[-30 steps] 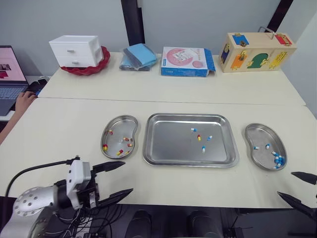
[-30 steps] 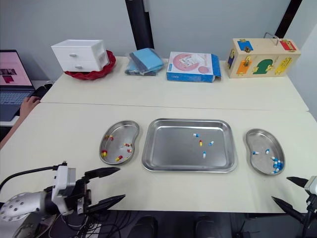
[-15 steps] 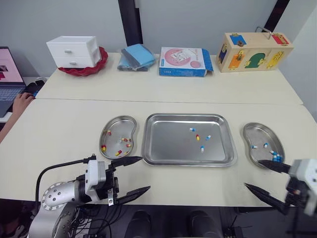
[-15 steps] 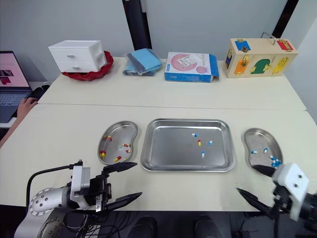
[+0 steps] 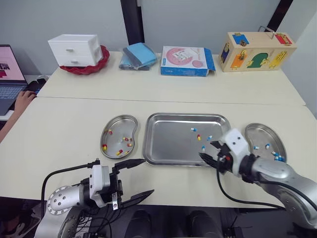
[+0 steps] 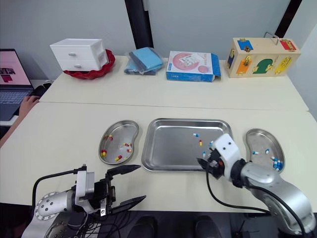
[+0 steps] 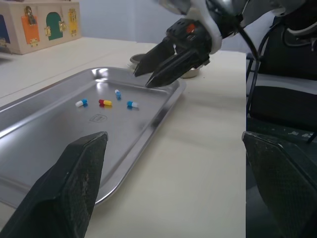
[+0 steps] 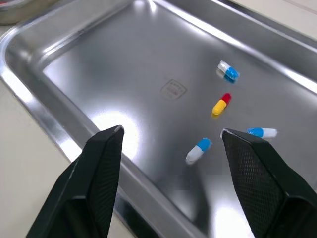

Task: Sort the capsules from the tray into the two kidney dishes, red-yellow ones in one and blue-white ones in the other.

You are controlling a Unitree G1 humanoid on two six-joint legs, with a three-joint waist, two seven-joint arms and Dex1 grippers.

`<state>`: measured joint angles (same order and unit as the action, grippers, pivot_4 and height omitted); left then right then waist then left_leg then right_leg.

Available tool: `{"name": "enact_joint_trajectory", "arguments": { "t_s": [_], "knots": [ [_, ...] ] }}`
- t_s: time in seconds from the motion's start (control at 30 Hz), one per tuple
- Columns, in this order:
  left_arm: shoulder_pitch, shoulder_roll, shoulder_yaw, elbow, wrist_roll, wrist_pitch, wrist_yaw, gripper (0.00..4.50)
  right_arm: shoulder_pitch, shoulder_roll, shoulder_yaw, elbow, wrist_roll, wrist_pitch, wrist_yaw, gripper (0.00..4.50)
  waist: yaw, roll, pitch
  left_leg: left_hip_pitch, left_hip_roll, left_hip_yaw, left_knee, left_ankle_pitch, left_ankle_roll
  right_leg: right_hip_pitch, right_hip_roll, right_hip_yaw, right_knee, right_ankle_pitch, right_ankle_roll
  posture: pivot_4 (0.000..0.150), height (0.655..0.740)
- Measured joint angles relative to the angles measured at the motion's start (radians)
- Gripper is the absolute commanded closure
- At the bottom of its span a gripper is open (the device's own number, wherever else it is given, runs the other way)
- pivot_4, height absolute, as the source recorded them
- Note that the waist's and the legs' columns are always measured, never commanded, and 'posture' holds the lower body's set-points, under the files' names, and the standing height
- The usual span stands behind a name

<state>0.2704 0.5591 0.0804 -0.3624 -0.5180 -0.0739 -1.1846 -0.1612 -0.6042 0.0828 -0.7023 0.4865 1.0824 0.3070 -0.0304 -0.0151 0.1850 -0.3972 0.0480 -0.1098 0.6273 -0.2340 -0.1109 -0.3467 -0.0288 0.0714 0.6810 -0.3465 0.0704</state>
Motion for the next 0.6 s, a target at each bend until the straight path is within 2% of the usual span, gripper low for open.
{"name": "enact_joint_trajectory", "arguments": {
  "t_s": [0.2,0.4,0.47,0.6],
  "knots": [
    [-0.011,-0.005,-0.011,0.009,0.011,-0.005,0.016,0.0,-0.077,0.065,0.084,0.101,-0.072,0.063,-0.071,1.23,-0.001,0.0,0.0,-0.002,0.0,0.0,0.0,0.0,0.0,-0.003,0.0,0.0,0.001,0.0,0.0,0.15,0.74],
    [-0.027,-0.007,-0.029,0.02,0.016,-0.019,0.018,0.0,-0.087,0.063,0.112,0.135,-0.132,0.054,-0.07,1.23,-0.001,0.0,0.0,-0.002,0.0,0.0,0.0,0.0,0.0,-0.004,0.0,0.0,0.001,0.0,0.0,0.15,0.74],
    [-0.032,-0.007,-0.033,0.021,0.018,-0.022,0.019,0.0,-0.088,0.063,0.118,0.138,-0.146,0.047,-0.067,1.58,-0.001,0.0,0.0,-0.002,0.0,0.0,0.0,0.0,0.0,-0.003,0.0,0.0,0.001,0.0,0.0,0.15,0.74],
    [-0.039,-0.008,-0.034,0.034,0.022,-0.023,0.02,0.0,-0.093,0.044,0.141,0.139,-0.161,0.029,-0.041,2.6,-0.001,0.0,0.0,-0.002,0.0,0.0,0.0,0.0,0.0,-0.003,0.0,0.0,0.001,0.0,0.0,0.15,0.74]
  ]
}}
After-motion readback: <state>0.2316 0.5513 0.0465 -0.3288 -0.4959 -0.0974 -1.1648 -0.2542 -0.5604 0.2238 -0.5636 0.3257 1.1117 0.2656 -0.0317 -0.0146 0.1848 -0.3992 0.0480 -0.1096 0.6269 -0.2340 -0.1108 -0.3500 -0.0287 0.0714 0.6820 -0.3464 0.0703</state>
